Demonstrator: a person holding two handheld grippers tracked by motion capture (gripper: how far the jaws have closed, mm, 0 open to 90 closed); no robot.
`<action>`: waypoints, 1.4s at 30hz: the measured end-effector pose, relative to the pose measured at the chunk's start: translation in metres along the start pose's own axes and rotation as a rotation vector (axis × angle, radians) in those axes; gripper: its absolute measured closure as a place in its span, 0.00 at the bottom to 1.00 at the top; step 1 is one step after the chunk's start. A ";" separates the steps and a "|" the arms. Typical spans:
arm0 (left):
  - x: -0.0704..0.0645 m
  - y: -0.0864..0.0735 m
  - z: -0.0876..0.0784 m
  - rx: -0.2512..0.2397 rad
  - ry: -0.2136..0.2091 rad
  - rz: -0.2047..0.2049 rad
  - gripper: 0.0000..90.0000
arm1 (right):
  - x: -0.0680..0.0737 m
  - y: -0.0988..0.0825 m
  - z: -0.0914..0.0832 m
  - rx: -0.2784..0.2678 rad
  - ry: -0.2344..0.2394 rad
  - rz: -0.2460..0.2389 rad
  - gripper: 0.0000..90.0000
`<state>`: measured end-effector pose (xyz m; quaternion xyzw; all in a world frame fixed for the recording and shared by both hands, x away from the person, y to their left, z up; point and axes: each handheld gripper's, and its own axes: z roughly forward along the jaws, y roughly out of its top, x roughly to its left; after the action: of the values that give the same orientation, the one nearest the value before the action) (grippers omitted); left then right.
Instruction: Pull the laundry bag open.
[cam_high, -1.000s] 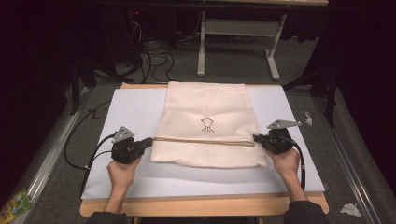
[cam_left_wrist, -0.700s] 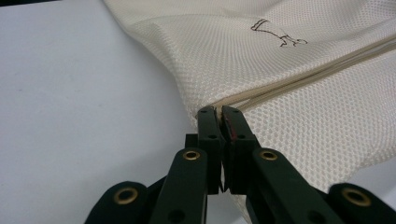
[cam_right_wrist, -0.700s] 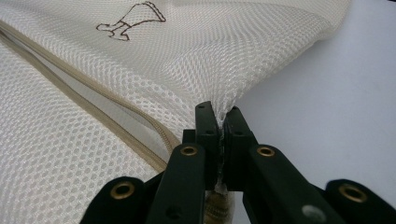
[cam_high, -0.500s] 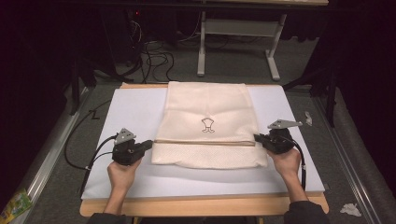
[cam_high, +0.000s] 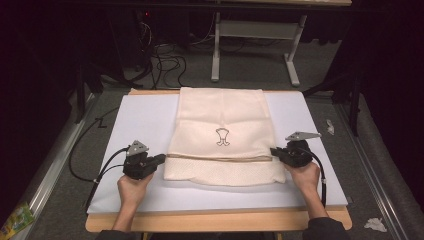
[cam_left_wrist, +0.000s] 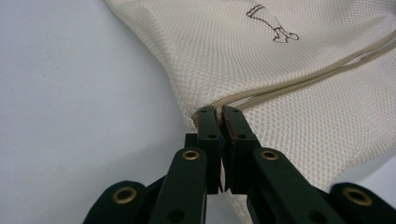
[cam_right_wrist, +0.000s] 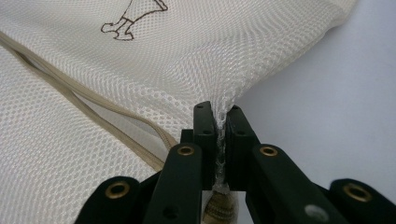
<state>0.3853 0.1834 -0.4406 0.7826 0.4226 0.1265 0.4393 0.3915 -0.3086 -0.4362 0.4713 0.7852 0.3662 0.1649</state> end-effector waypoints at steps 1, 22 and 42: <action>0.000 -0.001 0.000 -0.001 0.000 -0.002 0.97 | 0.000 -0.001 0.001 0.004 0.002 0.003 0.95; 0.000 -0.002 0.001 -0.019 0.000 0.000 0.93 | 0.001 -0.009 0.007 0.005 -0.012 0.020 0.65; 0.010 0.006 -0.022 -0.146 0.069 0.003 0.64 | -0.017 -0.016 -0.033 -0.194 -0.073 0.081 0.59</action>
<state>0.3822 0.2021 -0.4253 0.7442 0.4258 0.1848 0.4803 0.3702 -0.3413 -0.4267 0.4976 0.7197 0.4294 0.2234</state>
